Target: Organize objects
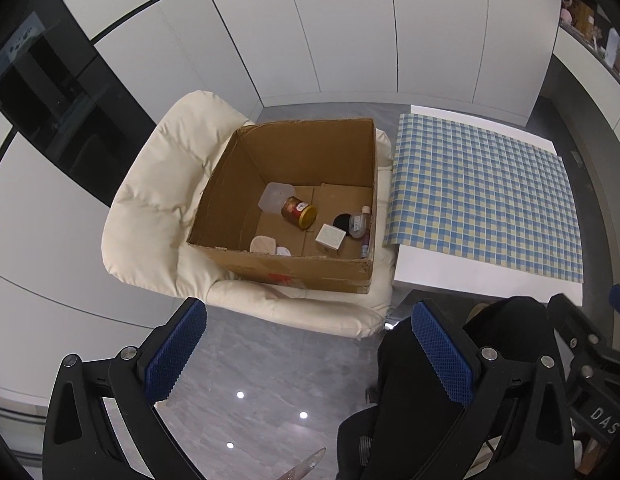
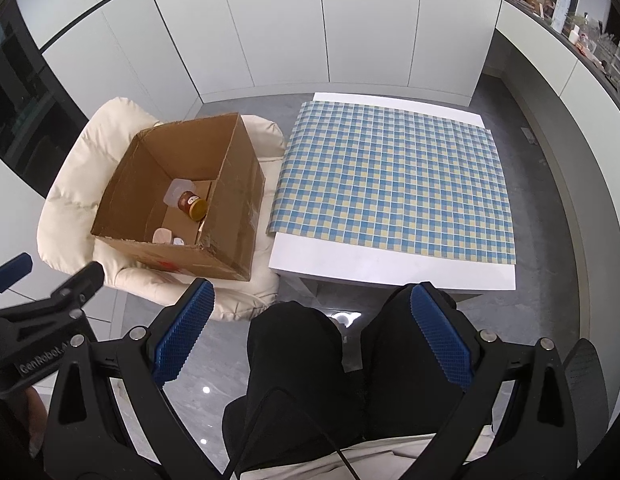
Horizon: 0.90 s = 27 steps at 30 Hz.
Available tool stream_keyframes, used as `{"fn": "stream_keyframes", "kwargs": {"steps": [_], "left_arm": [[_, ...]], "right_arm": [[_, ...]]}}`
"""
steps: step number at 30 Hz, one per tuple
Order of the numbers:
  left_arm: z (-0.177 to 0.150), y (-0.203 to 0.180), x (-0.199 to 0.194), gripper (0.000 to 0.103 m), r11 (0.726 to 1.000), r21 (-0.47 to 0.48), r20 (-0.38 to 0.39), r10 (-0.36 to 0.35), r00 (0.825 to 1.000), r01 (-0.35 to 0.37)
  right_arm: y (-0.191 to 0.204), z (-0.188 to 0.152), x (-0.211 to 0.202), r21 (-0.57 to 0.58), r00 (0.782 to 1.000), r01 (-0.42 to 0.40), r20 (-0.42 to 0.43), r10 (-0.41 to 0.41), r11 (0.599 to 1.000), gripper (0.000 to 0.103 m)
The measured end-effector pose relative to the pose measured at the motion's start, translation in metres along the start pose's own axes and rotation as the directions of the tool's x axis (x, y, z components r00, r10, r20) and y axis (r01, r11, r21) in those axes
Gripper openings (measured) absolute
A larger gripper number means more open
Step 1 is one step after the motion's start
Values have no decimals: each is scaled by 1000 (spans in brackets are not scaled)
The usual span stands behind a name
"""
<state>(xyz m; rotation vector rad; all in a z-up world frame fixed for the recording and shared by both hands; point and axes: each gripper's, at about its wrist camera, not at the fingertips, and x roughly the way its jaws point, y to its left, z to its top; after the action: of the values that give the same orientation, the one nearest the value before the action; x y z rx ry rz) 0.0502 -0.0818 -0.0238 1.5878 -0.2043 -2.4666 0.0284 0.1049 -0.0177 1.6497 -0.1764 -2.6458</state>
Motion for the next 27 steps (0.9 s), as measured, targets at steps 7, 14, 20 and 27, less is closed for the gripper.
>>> {"fn": "stream_keyframes", "kwargs": {"steps": [7, 14, 20, 27], "left_arm": [[-1, -1, -1, 103, 1000, 9, -1, -3, 1000, 3], [-1, -4, -1, 103, 1000, 10, -8, -15, 1000, 15], [-1, -3, -1, 103, 1000, 8, -4, -12, 1000, 12], [0, -2, 1, 103, 1000, 2, -9, -6, 1000, 6]], "right_arm": [[-1, 0, 0, 6, 1000, -3, 5, 3, 1000, 100], [-1, -2, 3, 3, 1000, -6, 0, 6, 1000, 100], [-1, -3, 6, 2, 1000, -5, -6, 5, 1000, 100], [-1, -3, 8, -5, 1000, -4, -11, 4, 1000, 100]]}}
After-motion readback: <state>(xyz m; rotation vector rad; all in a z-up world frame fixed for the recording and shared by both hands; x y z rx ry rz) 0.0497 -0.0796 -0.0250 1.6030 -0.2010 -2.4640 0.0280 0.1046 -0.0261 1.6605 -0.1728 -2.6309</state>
